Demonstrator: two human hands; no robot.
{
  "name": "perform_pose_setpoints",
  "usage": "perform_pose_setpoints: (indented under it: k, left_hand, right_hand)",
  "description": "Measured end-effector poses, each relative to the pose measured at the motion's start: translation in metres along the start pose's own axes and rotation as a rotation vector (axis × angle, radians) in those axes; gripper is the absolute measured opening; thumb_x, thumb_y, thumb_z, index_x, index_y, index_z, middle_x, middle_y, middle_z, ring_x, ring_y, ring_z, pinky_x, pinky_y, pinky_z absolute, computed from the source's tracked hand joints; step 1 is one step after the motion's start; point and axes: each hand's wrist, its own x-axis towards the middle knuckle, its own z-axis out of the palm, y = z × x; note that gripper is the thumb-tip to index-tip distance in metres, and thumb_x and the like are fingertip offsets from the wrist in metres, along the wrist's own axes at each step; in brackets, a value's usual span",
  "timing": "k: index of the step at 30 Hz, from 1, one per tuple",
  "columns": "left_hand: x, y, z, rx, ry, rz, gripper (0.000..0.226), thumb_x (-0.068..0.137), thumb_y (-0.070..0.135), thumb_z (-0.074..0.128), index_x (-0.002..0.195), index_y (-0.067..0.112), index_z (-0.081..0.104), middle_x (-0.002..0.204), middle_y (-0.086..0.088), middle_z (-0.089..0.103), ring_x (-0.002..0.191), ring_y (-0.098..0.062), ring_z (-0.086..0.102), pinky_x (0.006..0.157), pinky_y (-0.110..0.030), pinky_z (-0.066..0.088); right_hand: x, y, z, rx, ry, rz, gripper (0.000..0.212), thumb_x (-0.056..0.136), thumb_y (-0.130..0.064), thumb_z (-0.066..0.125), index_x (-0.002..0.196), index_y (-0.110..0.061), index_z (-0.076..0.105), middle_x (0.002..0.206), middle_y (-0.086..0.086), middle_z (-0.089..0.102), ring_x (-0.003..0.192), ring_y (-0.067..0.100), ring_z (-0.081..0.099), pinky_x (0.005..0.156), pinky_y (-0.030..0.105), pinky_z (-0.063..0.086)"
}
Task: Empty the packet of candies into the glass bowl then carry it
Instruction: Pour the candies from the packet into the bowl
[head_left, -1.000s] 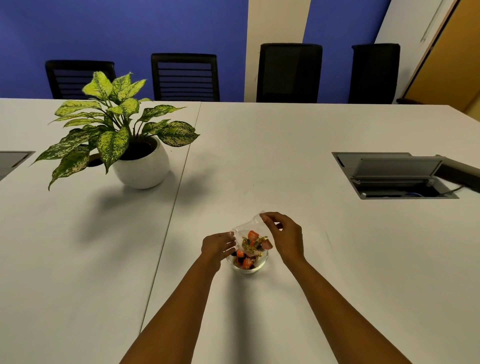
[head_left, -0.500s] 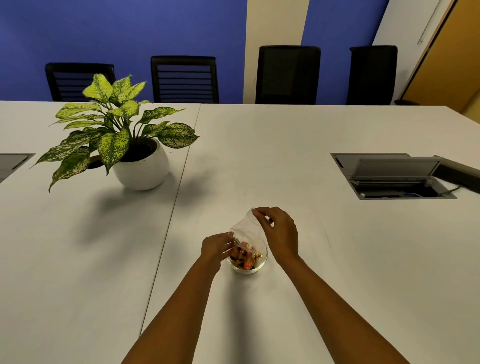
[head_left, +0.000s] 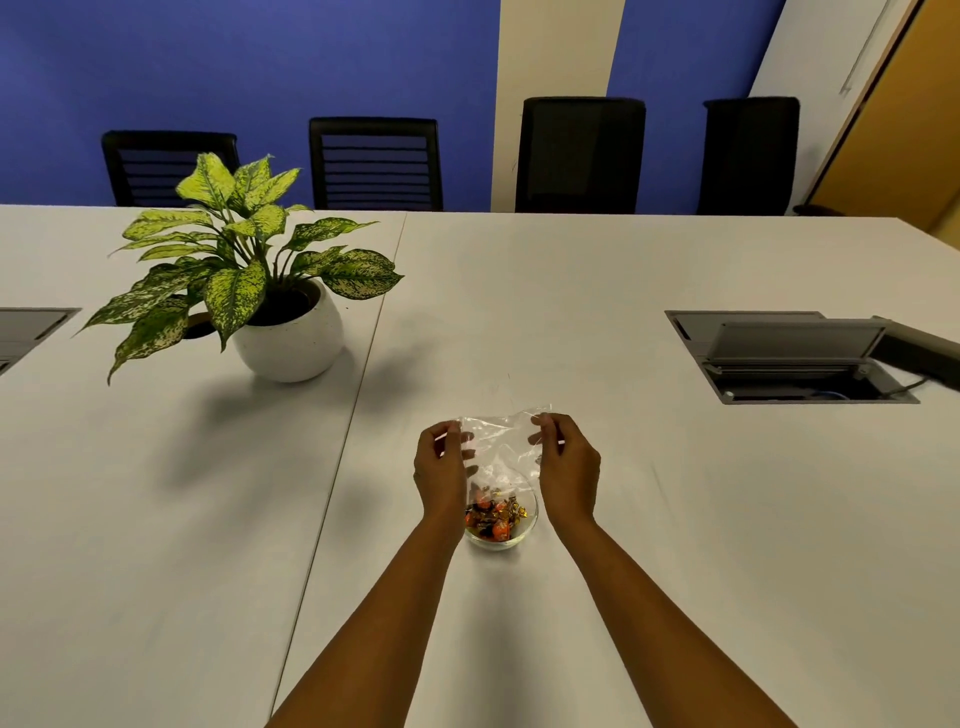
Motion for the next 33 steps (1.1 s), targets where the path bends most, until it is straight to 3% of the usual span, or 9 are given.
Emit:
perform_pose_setpoints:
  k: [2,5,7,10,17,23,26,29,33]
  left_hand:
    - [-0.002,0.0,0.004,0.079,0.049,0.104,0.022,0.095,0.025,0.051,0.111,0.011,0.058,0.101,-0.007,0.066,0.068,-0.015,0.058,0.058,-0.023,0.05]
    - [-0.004,0.002,0.007,0.118,0.102,0.214,0.021,0.095,0.025,0.052,0.109,0.012,0.06,0.094,-0.002,0.065,0.075,-0.017,0.057,0.068,-0.029,0.05]
    - [-0.006,0.004,0.008,0.123,0.121,0.264,0.019,0.095,0.023,0.053,0.107,0.012,0.061,0.088,0.001,0.065,0.081,-0.013,0.059,0.07,-0.016,0.048]
    - [-0.008,0.004,0.008,0.12,0.167,0.277,0.017,0.094,0.022,0.054,0.106,0.013,0.062,0.087,0.002,0.065,0.076,-0.006,0.06,0.061,0.0,0.041]
    - [-0.01,0.002,0.001,0.153,0.12,0.319,0.017,0.093,0.02,0.055,0.105,0.011,0.062,0.086,0.004,0.063,0.074,-0.006,0.06,0.057,0.002,0.046]
    - [-0.013,0.004,0.003,0.19,0.123,0.339,0.017,0.094,0.019,0.054,0.105,0.009,0.062,0.086,0.0,0.066,0.073,-0.004,0.058,0.057,0.004,0.042]
    - [-0.015,0.005,0.003,0.185,0.124,0.312,0.018,0.094,0.019,0.053,0.107,0.009,0.062,0.088,0.001,0.065,0.079,-0.007,0.059,0.067,-0.007,0.048]
    - [-0.015,0.004,-0.002,0.21,0.096,0.256,0.02,0.095,0.021,0.053,0.109,0.01,0.061,0.094,-0.006,0.068,0.076,-0.018,0.057,0.071,-0.036,0.054]
    - [-0.015,-0.003,-0.017,0.275,0.042,0.219,0.023,0.096,0.019,0.05,0.116,0.016,0.061,0.112,-0.008,0.067,0.07,-0.018,0.053,0.056,-0.027,0.049]
  right_hand:
    - [0.0,0.0,0.001,0.001,0.019,0.018,0.024,0.098,-0.028,0.045,0.098,-0.015,0.065,0.074,0.001,0.067,0.059,0.019,0.059,0.06,0.035,0.052]
    - [0.0,0.001,0.0,-0.007,0.028,0.027,0.024,0.097,-0.028,0.046,0.098,-0.014,0.066,0.068,0.0,0.063,0.055,0.018,0.056,0.059,0.033,0.05]
    - [0.0,0.002,-0.001,0.03,0.031,0.057,0.023,0.097,-0.027,0.048,0.096,-0.014,0.066,0.063,-0.001,0.06,0.053,0.015,0.053,0.058,0.035,0.051]
    - [-0.002,0.001,0.001,0.084,0.03,0.094,0.022,0.096,-0.027,0.048,0.093,-0.014,0.066,0.06,-0.002,0.058,0.049,0.012,0.05,0.054,0.033,0.047]
    - [-0.003,-0.001,0.003,0.072,0.004,0.139,0.028,0.093,-0.043,0.048,0.094,-0.018,0.061,0.062,-0.001,0.062,0.051,0.004,0.053,0.052,0.017,0.04]
    - [-0.006,-0.002,0.001,0.086,0.053,0.16,0.031,0.098,-0.036,0.04,0.092,-0.014,0.062,0.059,-0.003,0.06,0.056,0.008,0.059,0.054,0.019,0.042]
    - [-0.008,-0.004,0.002,0.113,0.032,0.171,0.03,0.098,-0.036,0.04,0.094,-0.015,0.061,0.062,-0.001,0.061,0.054,0.008,0.056,0.055,0.022,0.043]
    - [-0.007,0.0,-0.004,0.148,-0.077,0.192,0.03,0.098,-0.034,0.042,0.095,-0.012,0.062,0.064,0.0,0.06,0.047,0.011,0.049,0.049,0.024,0.041]
    - [-0.011,0.008,-0.014,0.195,-0.224,0.254,0.025,0.097,-0.028,0.047,0.102,-0.008,0.061,0.068,0.0,0.06,0.046,0.013,0.049,0.04,0.019,0.04]
